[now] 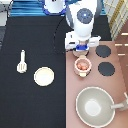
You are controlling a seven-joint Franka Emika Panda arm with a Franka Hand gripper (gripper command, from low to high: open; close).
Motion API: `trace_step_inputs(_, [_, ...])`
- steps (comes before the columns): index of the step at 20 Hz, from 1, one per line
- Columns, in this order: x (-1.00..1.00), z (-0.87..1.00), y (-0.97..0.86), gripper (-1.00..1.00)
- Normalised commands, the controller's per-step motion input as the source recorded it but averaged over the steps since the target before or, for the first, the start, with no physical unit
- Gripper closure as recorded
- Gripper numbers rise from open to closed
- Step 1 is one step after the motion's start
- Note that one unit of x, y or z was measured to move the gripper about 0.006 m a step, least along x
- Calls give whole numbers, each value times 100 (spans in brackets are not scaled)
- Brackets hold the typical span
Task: Take the lid off the pot, put the pot on the plate, and use the tool to push the pot to the front of the table.
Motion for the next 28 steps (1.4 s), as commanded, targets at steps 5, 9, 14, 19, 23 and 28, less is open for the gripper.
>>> trace_step_inputs(5, [3, 89, 1, -100])
trace_step_inputs(9, [51, 84, 0, -100])
trace_step_inputs(14, [76, 59, 0, -100])
trace_step_inputs(19, [81, 55, 0, -100])
trace_step_inputs(23, [82, 42, -9, -100])
trace_step_inputs(28, [80, 19, -24, -100])
